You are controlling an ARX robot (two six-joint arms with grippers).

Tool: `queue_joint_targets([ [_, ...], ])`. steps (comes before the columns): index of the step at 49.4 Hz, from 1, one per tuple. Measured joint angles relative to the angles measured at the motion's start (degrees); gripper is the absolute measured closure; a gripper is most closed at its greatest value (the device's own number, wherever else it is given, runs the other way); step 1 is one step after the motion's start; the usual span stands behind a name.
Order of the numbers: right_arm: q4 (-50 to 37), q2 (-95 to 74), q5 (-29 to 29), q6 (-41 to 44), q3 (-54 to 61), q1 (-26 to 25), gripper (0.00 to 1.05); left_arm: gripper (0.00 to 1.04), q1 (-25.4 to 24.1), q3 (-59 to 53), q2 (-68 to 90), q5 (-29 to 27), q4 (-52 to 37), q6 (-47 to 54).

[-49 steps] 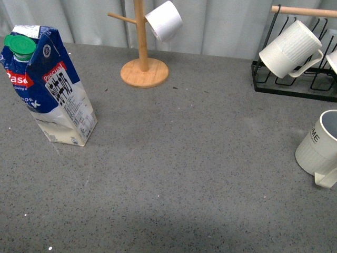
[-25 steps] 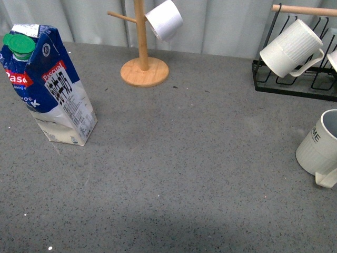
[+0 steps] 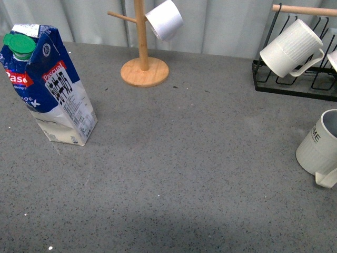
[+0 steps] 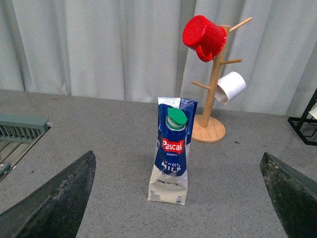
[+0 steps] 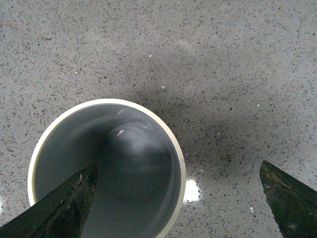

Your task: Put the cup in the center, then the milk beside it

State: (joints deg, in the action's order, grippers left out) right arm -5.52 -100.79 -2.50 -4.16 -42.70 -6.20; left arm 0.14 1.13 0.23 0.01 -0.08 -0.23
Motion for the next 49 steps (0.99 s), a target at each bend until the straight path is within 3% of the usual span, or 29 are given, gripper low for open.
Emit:
queue_joint_targets([
  [5,0.1,-1.5,0.0,-1.0,-0.9,0.2,0.1,0.07,0.0,0.0,0.0,0.0,0.0,0.0],
  [8,0.6,-2.2,0.0,-1.6,-1.4,0.4,0.18,0.07,0.0,0.0,0.0,0.0,0.0,0.0],
  [14,1.6,-3.5,-0.7,-2.2,-1.9,0.6,0.41,0.07,0.0,0.0,0.0,0.0,0.0,0.0],
  [30,2.4,-3.8,-0.8,-2.6,-2.0,0.6,0.84,0.07,0.0,0.0,0.0,0.0,0.0,0.0],
  [35,2.8,-3.8,-0.4,-2.8,-2.5,0.6,1.02,0.07,0.0,0.0,0.0,0.0,0.0,0.0],
  [49,6.0,-0.9,1.5,-3.2,-3.9,1.2,1.03,0.07,0.0,0.0,0.0,0.0,0.0,0.0],
])
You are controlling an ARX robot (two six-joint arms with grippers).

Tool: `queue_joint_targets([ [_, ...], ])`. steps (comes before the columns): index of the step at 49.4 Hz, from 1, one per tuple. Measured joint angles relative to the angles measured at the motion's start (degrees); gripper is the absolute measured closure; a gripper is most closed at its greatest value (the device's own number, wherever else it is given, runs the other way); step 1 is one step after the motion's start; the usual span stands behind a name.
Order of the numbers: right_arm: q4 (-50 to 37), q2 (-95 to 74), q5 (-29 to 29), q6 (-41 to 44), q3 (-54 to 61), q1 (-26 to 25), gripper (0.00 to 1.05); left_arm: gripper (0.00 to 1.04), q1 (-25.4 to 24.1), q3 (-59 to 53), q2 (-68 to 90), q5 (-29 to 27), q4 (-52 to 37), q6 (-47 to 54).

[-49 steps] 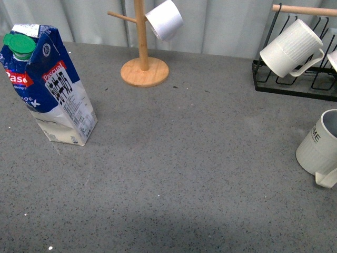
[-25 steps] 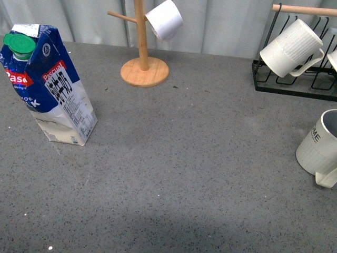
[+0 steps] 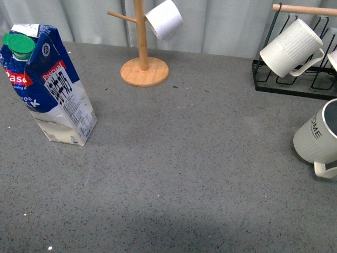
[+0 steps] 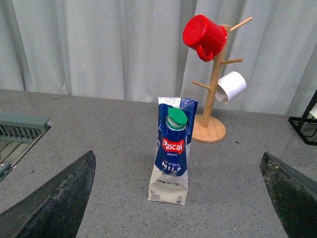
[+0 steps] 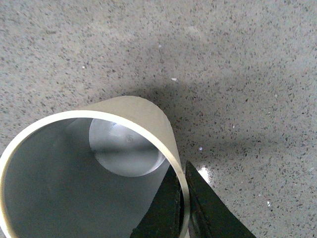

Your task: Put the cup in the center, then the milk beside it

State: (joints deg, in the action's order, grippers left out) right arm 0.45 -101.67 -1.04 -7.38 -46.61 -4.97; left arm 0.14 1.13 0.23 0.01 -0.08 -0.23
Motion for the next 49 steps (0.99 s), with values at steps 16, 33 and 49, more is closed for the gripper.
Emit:
queue_joint_targets([
  [16,2.7,2.6,2.7,-2.1,-4.5,9.9,1.03,0.07,0.0,0.0,0.0,0.0,0.0,0.0],
  [33,3.7,-2.8,3.8,-4.6,-9.2,19.8,1.03,0.07,0.0,0.0,0.0,0.0,0.0,0.0],
  [49,5.3,-9.3,5.0,-7.2,-14.3,24.6,1.03,0.07,0.0,0.0,0.0,0.0,0.0,0.0],
])
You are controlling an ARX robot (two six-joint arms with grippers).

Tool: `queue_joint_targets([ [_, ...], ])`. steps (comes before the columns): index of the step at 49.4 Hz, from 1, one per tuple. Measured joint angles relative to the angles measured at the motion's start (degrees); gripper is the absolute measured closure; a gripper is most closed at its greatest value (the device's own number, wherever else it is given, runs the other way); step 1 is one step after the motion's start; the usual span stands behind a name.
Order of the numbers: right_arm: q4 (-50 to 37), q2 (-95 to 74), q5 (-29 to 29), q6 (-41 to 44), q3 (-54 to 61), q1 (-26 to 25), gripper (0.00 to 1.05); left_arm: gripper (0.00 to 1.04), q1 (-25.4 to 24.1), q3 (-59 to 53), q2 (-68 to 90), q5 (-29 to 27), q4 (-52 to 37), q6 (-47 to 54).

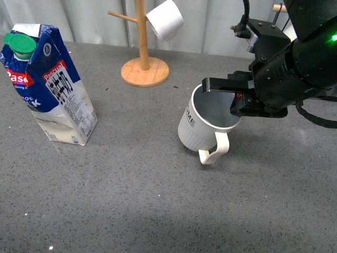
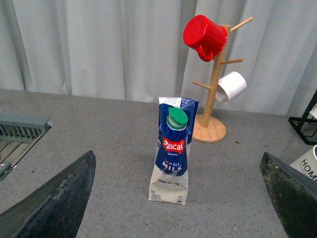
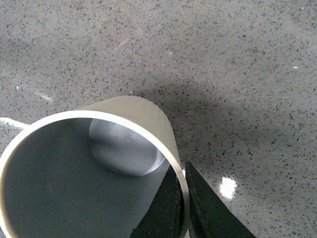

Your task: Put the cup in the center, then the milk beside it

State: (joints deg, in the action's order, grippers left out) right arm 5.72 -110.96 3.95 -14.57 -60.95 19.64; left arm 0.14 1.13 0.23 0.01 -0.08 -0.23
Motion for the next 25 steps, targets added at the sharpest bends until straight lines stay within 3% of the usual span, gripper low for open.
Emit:
queue_joint_targets([
  [25,2.7,-2.1,-2.8,0.2,-2.0,-0.2,1.03,0.07,0.0,0.0,0.0,0.0,0.0,0.0],
])
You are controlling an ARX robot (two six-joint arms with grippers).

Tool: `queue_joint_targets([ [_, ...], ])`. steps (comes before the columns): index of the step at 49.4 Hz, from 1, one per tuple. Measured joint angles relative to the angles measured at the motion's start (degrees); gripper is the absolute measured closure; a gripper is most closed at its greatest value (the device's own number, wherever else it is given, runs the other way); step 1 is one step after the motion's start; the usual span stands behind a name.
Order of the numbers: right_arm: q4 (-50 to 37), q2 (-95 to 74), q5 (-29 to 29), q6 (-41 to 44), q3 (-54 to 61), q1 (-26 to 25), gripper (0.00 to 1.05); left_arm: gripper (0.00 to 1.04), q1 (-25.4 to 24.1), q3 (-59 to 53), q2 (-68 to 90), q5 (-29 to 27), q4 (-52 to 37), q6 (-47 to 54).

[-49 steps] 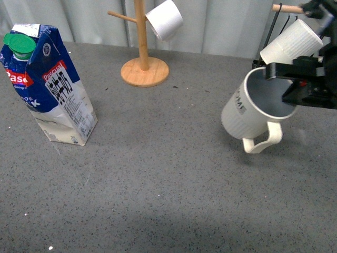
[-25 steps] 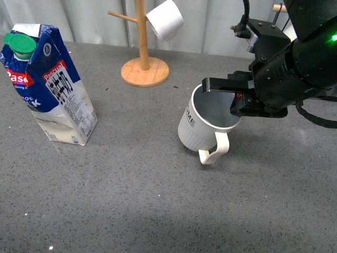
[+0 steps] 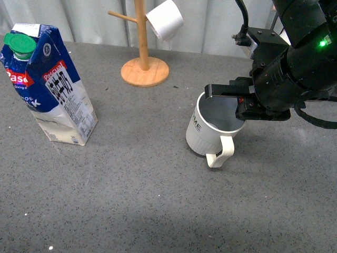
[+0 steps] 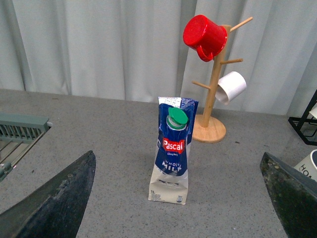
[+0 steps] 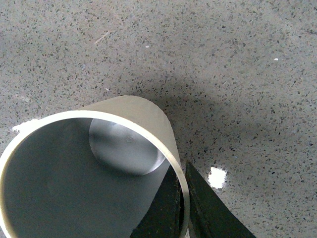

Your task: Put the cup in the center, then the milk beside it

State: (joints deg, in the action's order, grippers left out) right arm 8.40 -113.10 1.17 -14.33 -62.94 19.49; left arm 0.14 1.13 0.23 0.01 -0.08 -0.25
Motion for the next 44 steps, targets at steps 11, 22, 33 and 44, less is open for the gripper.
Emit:
queue_joint_targets([
  [11,-0.3,0.0,1.4,-0.2,-0.1,0.0,0.76,0.07,0.0,0.0,0.0,0.0,0.0,0.0],
  [22,-3.7,2.7,1.3,-1.4,0.6,-0.9,0.4,0.07,0.0,0.0,0.0,0.0,0.0,0.0],
  [33,-9.9,12.0,-2.3,-1.2,5.8,-3.7,0.08,0.07,0.0,0.0,0.0,0.0,0.0,0.0],
  [44,-55.2,21.1,-9.3,10.4,29.0,-10.2,0.36,0.07,0.0,0.0,0.0,0.0,0.0,0.0],
])
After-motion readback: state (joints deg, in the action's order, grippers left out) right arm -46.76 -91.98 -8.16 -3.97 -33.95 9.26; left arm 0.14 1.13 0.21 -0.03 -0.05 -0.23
